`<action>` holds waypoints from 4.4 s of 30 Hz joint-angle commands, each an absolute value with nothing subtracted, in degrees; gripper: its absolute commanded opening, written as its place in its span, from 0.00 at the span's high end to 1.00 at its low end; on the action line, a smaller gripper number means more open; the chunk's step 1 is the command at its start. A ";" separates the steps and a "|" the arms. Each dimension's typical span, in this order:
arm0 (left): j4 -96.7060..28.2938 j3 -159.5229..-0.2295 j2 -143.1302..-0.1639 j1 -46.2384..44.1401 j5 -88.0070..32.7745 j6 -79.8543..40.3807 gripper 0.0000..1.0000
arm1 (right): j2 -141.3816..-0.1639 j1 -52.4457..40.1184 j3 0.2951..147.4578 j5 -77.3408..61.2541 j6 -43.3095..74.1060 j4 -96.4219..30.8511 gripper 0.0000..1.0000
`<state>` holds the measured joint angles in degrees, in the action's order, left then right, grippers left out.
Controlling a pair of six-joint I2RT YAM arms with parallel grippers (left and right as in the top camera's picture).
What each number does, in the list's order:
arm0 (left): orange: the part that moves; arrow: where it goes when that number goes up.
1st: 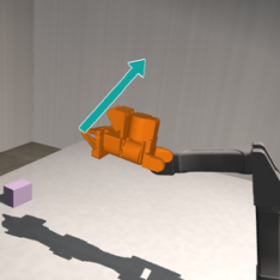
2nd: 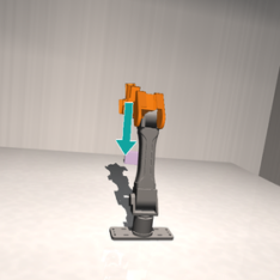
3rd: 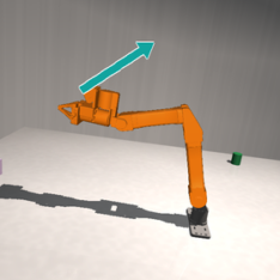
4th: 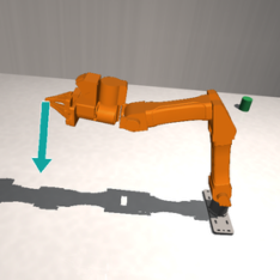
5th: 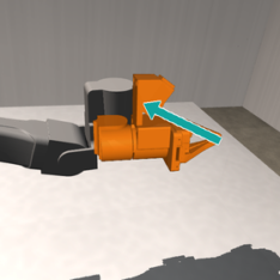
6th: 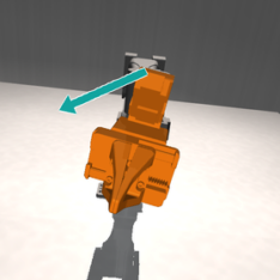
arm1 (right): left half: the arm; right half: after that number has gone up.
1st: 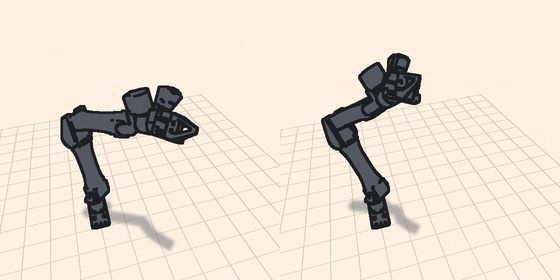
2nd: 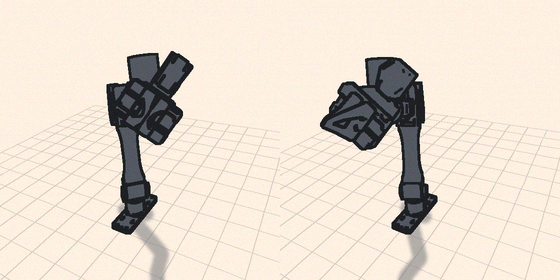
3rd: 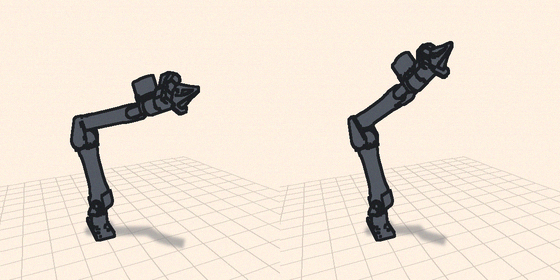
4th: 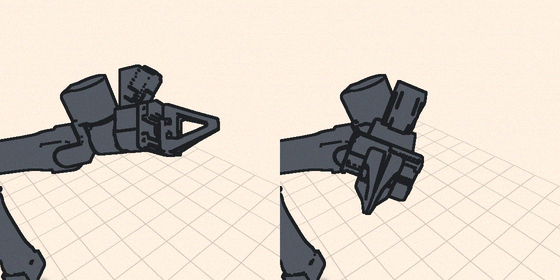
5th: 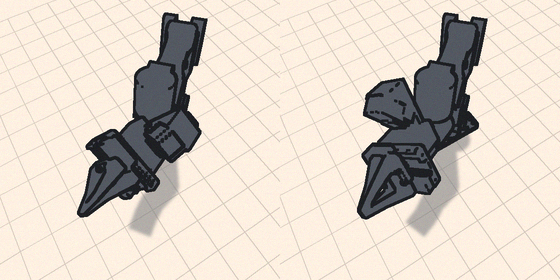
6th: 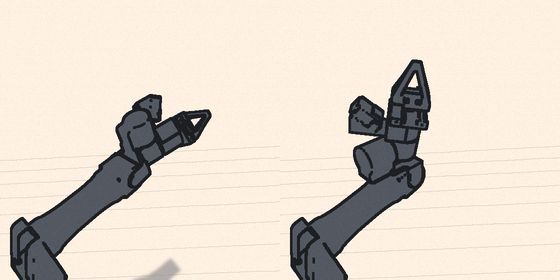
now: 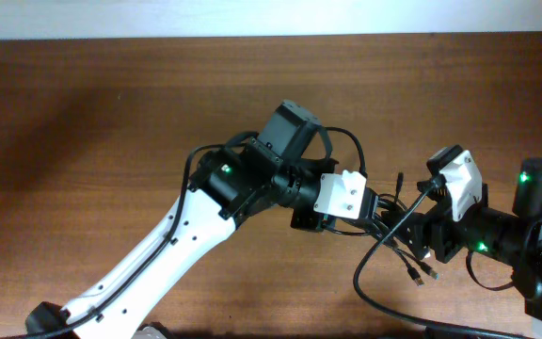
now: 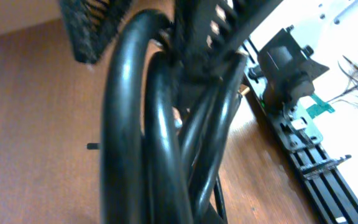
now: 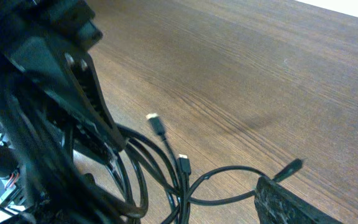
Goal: Untangle cables
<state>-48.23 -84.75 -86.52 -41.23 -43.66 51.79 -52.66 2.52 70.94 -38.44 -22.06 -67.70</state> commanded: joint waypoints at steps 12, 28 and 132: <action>-45.06 -85.34 -84.84 -41.60 -50.17 43.11 1.00 | -52.49 2.63 71.85 -44.86 -22.26 -68.12 0.96; -53.21 -85.34 -84.82 -41.58 -41.91 43.11 0.01 | -52.49 2.66 71.85 -31.22 -10.94 -63.16 0.96; -33.26 -85.34 -73.91 -41.47 -3.18 -15.94 1.00 | -45.69 2.63 71.90 -35.66 -6.57 -64.38 0.03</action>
<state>-33.95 -84.75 -76.23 -41.67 -4.19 -7.33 -45.58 2.52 71.00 -36.99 -6.39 -64.34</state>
